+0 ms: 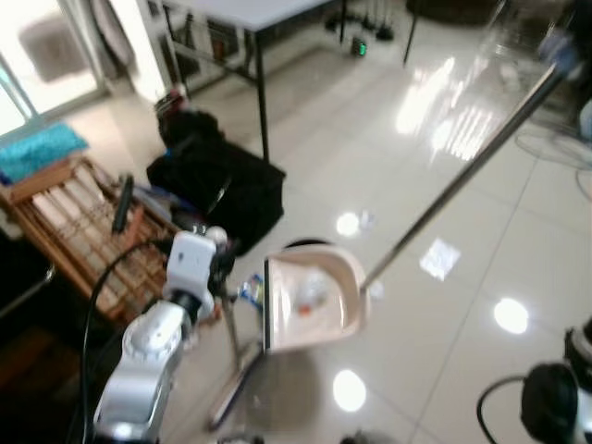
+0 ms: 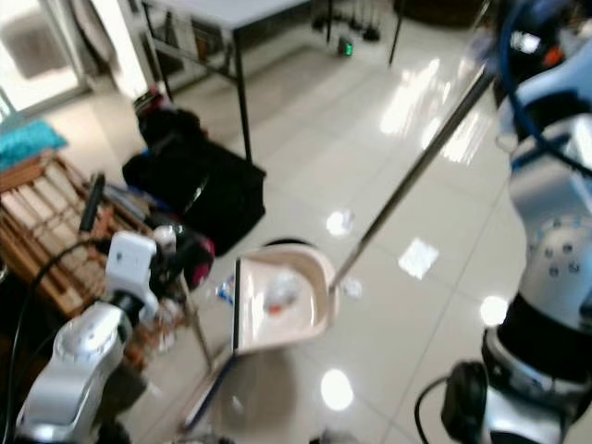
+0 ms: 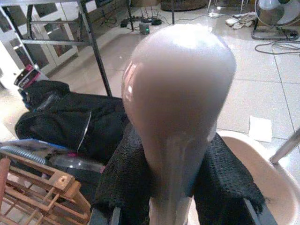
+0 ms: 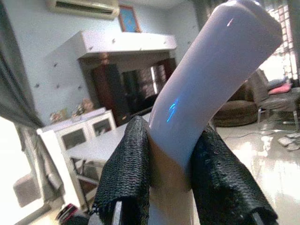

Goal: Sweep floor

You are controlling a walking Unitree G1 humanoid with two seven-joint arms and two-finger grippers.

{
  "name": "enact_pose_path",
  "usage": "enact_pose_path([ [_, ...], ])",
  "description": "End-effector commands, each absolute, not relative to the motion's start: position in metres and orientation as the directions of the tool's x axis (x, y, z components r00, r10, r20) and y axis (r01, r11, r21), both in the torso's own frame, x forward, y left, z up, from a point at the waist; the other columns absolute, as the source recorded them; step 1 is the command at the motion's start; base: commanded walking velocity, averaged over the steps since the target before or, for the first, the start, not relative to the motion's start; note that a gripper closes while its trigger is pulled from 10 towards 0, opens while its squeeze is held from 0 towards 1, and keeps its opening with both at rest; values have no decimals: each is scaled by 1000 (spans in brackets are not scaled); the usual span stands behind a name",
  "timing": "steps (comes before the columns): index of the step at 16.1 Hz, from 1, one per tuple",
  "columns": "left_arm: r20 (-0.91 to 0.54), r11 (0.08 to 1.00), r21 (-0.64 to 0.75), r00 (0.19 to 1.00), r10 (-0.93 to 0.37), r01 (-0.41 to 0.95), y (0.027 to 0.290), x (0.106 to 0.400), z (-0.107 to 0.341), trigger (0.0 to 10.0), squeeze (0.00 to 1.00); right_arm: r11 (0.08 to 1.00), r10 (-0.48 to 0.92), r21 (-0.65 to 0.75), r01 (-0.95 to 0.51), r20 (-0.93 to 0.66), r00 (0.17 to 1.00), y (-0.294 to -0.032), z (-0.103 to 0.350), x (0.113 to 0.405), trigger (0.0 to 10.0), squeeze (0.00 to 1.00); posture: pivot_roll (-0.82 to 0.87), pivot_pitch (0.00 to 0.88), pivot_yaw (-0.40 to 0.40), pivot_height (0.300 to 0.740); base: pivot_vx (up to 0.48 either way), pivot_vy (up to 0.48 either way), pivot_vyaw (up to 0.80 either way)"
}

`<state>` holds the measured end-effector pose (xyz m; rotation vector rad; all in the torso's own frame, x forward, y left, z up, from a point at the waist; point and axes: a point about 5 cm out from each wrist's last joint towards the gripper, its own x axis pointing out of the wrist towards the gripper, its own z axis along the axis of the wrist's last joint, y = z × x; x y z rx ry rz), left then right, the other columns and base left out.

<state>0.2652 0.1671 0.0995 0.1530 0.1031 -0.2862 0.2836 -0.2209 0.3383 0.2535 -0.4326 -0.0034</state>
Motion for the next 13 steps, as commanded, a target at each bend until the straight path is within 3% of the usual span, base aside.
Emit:
enact_pose_path([
  [1, -108, 944, 161, 956, -272, 287, 170, 268, 104, 10000, 0, 967, -54, 244, -68, 463, 885, -218, 344, 277, 10000, 0, -130, 96, 22, 740, 307, 0, 0],
  [13, -100, 937, 141, 947, -307, 319, 165, 272, 103, 10000, 0, 977, -85, 213, -16, 457, 885, -228, 339, 271, 10000, 0, -139, 69, 30, 740, 355, 0, 0],
])
